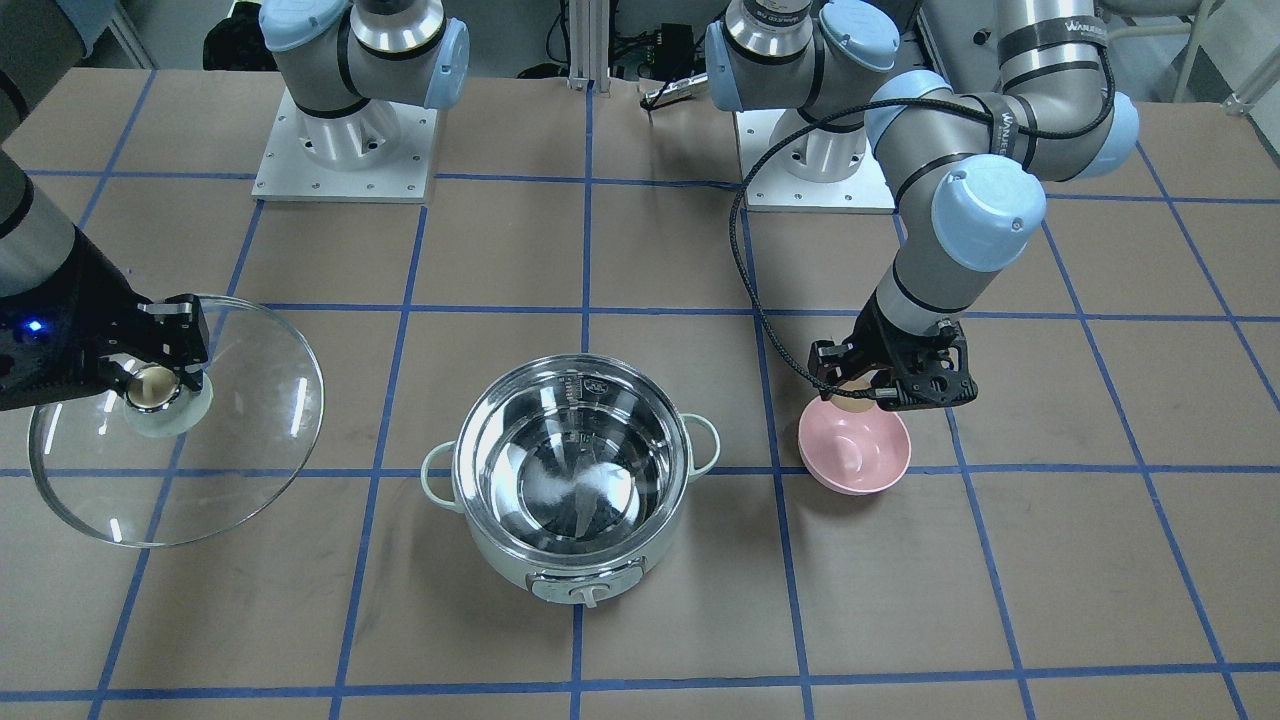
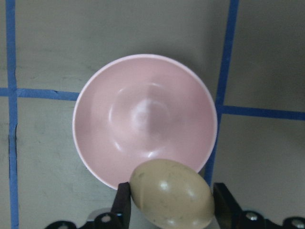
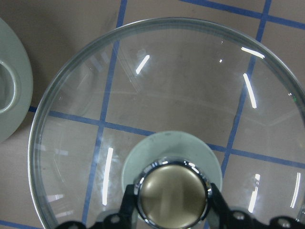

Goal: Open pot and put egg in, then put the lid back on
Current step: 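Carry the egg with the left gripper over the pot and lower it inside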

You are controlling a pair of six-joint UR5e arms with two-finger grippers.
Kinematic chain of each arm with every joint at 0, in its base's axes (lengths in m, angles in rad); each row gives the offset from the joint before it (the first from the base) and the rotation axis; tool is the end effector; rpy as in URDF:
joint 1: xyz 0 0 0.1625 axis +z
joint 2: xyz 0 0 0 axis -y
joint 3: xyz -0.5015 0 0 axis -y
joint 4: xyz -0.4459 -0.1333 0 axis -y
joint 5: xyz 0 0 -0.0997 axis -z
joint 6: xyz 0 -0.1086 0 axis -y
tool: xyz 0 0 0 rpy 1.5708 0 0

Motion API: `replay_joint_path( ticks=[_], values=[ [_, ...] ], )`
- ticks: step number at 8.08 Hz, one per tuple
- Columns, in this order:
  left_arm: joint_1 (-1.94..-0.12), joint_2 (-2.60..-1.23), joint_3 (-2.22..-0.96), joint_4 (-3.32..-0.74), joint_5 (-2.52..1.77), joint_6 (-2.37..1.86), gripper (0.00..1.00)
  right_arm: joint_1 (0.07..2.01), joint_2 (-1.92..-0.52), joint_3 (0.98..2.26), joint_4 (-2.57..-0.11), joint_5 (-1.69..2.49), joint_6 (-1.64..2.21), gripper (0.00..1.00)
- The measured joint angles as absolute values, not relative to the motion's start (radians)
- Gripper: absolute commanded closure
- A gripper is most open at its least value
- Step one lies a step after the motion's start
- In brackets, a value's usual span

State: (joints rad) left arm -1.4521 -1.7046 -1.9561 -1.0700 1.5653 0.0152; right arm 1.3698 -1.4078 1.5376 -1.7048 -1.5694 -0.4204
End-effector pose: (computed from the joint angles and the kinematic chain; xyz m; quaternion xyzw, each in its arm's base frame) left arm -0.0676 -0.5637 0.3279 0.0517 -0.9986 -0.0089 0.0034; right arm 0.0062 -0.6378 0.4915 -0.1095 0.9940 -0.0022 0.0000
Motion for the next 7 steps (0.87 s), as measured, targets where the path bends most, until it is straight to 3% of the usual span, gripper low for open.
replay_joint_path(
  ticks=[5, 7],
  values=[
    [-1.623, -1.736, -1.702, -1.187, 1.506, -0.215, 0.83, 1.370, -1.409, 1.539, -1.702, -1.569, -0.420, 1.00],
    [-1.740, -1.787, -1.635, -1.172, 1.503, -0.352, 0.83, 1.370, -1.408, 1.539, -1.703, -1.562, -0.418, 1.00]
  ],
)
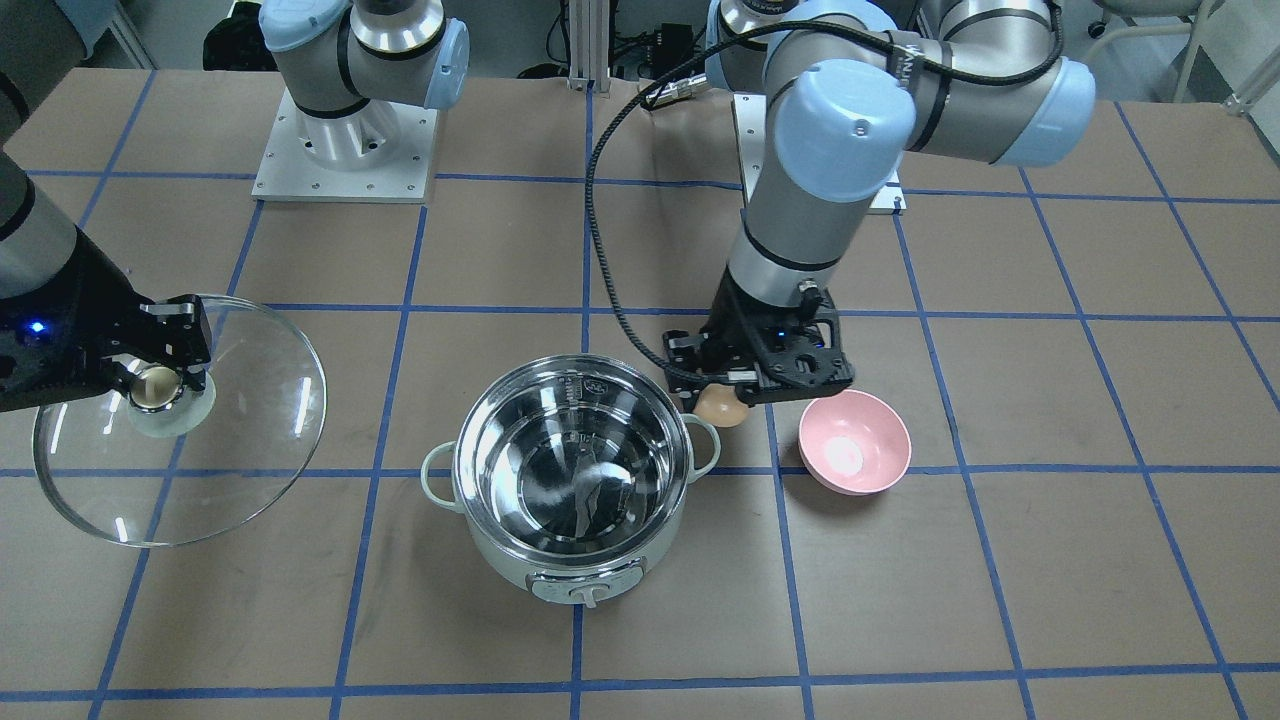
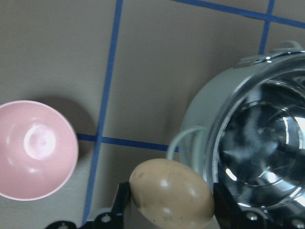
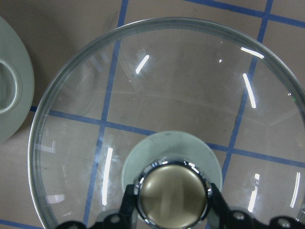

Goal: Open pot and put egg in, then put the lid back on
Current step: 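Carry the egg with the left gripper over the pot and lower it inside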

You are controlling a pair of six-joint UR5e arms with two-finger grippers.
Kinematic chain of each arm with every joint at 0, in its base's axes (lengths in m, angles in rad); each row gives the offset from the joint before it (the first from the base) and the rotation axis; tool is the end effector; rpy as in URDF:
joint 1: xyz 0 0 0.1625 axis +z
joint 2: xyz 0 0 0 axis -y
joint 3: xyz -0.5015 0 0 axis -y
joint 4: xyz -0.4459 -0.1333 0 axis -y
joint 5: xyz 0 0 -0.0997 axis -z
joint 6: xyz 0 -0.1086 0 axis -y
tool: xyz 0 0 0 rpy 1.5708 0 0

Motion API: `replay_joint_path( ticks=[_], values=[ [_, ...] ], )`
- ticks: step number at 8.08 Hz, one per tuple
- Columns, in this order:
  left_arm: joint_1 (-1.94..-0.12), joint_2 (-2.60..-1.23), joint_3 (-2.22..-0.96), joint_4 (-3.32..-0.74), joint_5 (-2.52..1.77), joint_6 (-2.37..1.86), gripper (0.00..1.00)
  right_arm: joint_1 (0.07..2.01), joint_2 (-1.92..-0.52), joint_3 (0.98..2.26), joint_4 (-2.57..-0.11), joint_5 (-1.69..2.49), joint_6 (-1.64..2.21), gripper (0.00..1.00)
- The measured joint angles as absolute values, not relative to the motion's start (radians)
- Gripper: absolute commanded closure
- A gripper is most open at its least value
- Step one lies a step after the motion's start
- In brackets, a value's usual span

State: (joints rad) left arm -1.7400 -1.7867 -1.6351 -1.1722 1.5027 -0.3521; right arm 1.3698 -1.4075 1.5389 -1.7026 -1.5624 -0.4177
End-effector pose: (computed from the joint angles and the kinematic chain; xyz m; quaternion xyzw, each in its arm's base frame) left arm -0.2478 -0.6148 0.4332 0.0891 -0.9937 0.0484 0.0481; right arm 0.0071 -0.6376 0.4903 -0.1081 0.9941 -0.0015 0.0039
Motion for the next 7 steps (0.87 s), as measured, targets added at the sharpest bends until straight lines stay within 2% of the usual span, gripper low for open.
replay_joint_path(
  ticks=[2, 5, 7],
  values=[
    [-1.849, -1.869, -1.545, -1.151, 1.513, -0.458, 0.84, 1.370, -1.407, 1.539, -1.705, -1.557, -0.417, 1.00],
    [-1.955, -1.974, -1.512, -1.005, 1.575, -0.525, 0.86, 1.370, -1.406, 1.549, -1.710, -1.551, -0.419, 1.00],
    [-1.966, -1.988, -1.572, -0.919, 1.592, -0.509, 0.77, 1.370, -1.396, 1.553, -1.737, -1.507, -0.420, 1.00]
  ],
)
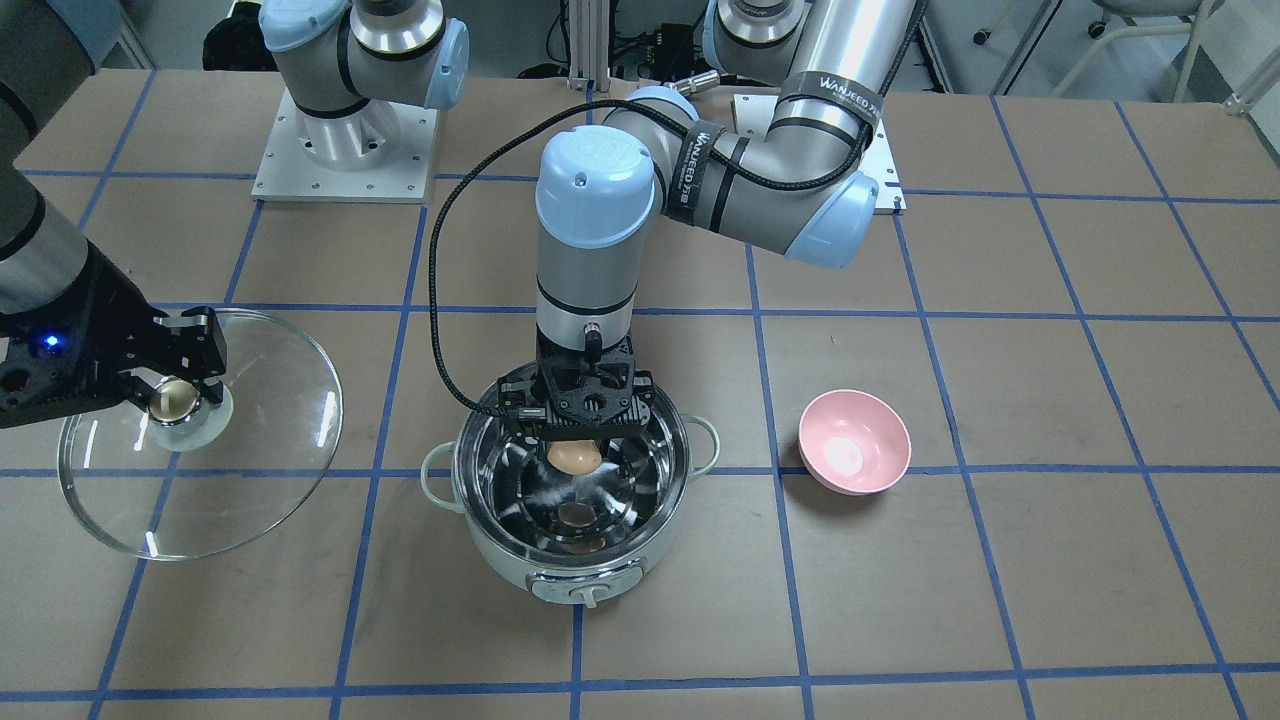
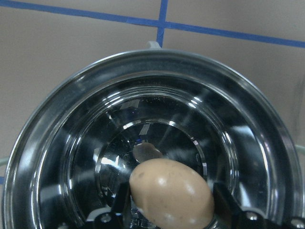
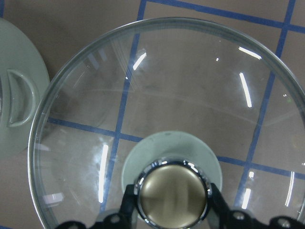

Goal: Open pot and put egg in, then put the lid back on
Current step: 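Carry the egg with the left gripper over the pot and lower it inside, then release the egg into the pot and raise the left gripper away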

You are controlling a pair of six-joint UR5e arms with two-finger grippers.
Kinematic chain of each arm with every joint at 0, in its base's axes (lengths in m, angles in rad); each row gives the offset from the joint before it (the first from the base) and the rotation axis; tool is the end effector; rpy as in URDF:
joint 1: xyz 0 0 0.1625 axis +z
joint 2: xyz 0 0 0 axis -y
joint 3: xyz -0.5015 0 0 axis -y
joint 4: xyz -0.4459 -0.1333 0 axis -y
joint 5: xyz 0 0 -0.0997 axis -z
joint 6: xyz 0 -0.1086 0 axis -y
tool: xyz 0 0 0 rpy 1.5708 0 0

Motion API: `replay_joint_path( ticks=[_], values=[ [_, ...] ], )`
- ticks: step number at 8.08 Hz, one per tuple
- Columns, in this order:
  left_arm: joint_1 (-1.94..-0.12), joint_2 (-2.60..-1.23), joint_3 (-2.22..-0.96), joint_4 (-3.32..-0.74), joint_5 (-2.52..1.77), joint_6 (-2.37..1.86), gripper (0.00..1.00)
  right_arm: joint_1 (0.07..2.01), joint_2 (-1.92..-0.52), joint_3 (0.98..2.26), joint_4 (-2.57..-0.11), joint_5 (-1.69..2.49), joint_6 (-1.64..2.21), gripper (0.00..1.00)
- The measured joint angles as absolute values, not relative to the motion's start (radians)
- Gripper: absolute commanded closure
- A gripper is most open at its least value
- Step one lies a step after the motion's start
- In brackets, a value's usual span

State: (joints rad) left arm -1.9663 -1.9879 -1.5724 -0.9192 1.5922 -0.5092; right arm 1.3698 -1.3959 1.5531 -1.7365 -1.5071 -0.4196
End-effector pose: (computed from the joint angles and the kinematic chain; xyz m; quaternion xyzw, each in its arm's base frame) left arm -0.4031 -0.6256 0.3571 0.0577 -0.9915 0.1091 0.0412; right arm 0.0120 -0.6436 0.4790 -0.1092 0.9935 -0.0138 0.0290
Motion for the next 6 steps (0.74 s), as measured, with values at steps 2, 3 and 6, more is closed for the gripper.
replay_joint_path(
  ticks=[2, 3, 6],
  values=[
    [-1.968, -1.986, -1.678, -0.801, 1.599, -0.494, 0.10, 1.370, -1.394, 1.554, -1.741, -1.498, -0.423, 1.00],
    [-1.968, -1.984, -1.701, -0.780, 1.598, -0.493, 0.00, 1.370, -1.395, 1.554, -1.740, -1.500, -0.423, 1.00],
    [-1.968, -1.976, -1.714, -0.781, 1.596, -0.492, 0.00, 1.370, -1.397, 1.554, -1.742, -1.522, -0.420, 1.00]
  ],
)
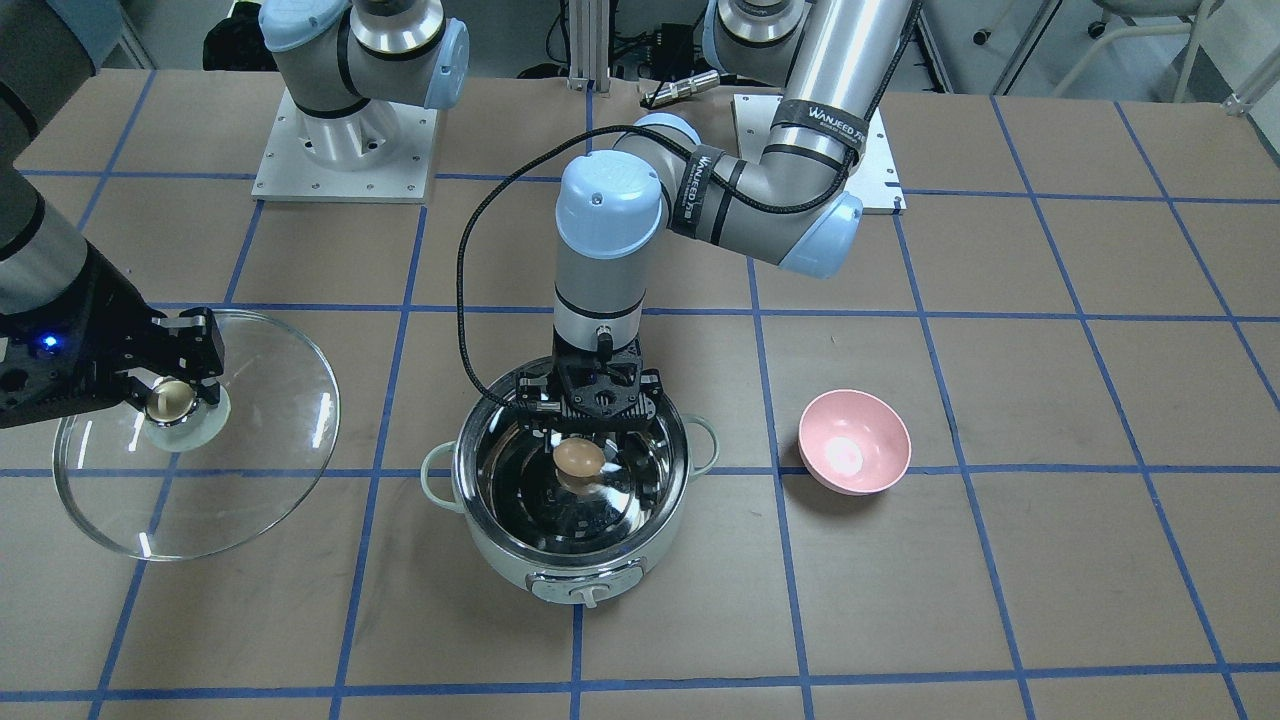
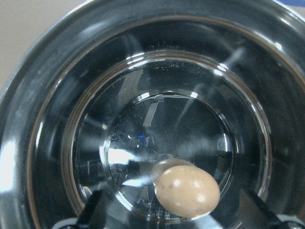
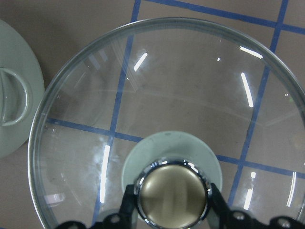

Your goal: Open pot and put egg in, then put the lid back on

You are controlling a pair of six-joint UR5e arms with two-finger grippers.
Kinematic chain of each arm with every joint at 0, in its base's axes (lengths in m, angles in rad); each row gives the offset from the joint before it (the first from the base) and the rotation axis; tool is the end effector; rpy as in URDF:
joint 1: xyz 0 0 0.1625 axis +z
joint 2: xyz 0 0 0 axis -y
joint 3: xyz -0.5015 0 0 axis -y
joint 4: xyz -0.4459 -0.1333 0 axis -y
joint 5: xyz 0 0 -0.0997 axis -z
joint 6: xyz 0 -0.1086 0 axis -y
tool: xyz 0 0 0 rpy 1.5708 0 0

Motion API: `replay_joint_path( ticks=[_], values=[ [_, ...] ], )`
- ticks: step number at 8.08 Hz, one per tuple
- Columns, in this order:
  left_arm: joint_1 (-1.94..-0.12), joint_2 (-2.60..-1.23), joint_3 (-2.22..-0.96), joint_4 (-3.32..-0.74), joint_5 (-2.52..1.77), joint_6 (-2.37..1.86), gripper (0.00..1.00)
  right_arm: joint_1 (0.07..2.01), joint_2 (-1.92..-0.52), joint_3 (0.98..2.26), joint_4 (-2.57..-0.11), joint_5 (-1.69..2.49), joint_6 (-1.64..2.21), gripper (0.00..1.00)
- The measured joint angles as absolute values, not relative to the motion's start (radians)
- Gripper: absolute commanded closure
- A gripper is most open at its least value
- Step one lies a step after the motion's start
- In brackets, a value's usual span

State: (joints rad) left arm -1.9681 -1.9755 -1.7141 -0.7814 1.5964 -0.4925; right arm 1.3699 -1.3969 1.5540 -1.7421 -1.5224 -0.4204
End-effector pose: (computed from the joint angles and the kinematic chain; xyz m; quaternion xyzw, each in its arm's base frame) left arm -0.3915 -0.5957 0.3096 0.0488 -0.9914 0.1141 0.0403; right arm 0.0104 -0.6434 0.4796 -0.1097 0.9936 -0.0142 0.0209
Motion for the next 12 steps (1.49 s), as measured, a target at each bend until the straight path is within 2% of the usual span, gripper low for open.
replay_joint_path(
  ticks=[2, 6, 9, 12],
  values=[
    [-1.968, -1.946, -1.676, -0.910, 1.598, -0.492, 0.00, 1.370, -1.397, 1.554, -1.742, -1.525, -0.423, 1.00],
    [-1.922, -1.803, -1.508, -1.370, 1.592, -0.382, 0.00, 1.383, -1.402, 1.547, -1.745, -1.526, -0.427, 1.00],
    [-1.740, -1.667, -1.501, -1.579, 1.511, -0.219, 0.00, 1.544, -1.398, 1.541, -1.787, -1.587, -0.419, 1.00],
    [-1.612, -1.605, -1.503, -1.633, 1.503, -0.060, 0.00, 1.694, -1.393, 1.541, -1.832, -1.605, -0.411, 1.00]
  ],
)
